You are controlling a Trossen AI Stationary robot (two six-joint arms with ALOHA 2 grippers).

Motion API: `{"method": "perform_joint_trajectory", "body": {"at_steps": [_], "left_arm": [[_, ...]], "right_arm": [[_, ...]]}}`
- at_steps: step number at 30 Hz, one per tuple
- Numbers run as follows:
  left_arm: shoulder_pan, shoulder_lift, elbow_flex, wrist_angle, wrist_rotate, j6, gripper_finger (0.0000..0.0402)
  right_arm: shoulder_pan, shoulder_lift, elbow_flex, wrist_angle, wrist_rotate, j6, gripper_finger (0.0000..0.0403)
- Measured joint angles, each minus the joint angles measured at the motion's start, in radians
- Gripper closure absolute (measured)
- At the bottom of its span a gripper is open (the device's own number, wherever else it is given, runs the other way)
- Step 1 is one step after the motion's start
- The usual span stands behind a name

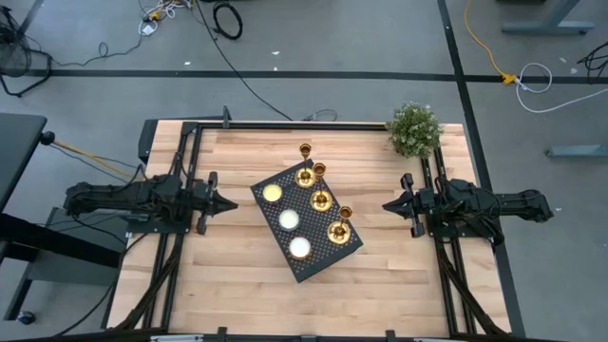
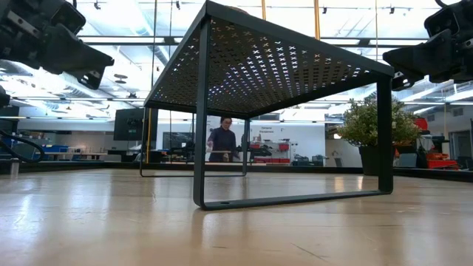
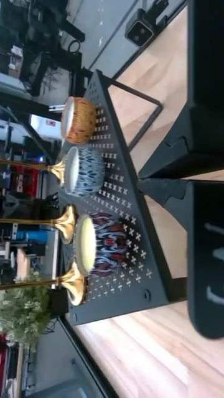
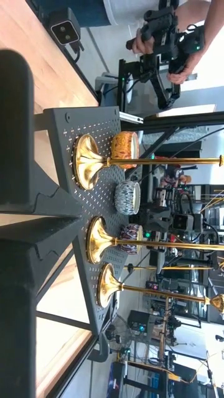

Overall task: Pick & Place candle stick holders
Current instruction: Return to Home Position

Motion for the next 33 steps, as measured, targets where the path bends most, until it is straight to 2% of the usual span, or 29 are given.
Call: {"method": "perform_joint_trajectory", "body": {"at_steps": [7, 17, 33], "left_arm": [[-0.001, -0.001, -0.056, 0.103, 0.044, -0.012, 0.0399], [-0.001, -0.001, -0.094, 0.101, 0.103, -0.034, 0.04], [0.0, 0.001, -0.107, 0.108, 0.072, -0.033, 0.0396]], "right_arm": [[0.0, 0.0, 0.0, 0.0, 0.0, 0.0, 0.0385], [0.0, 0.0, 0.0, 0.0, 0.0, 0.0, 0.0385], [0.0, 0.0, 0.0, 0.0, 0.0, 0.0, 0.0385]]}}
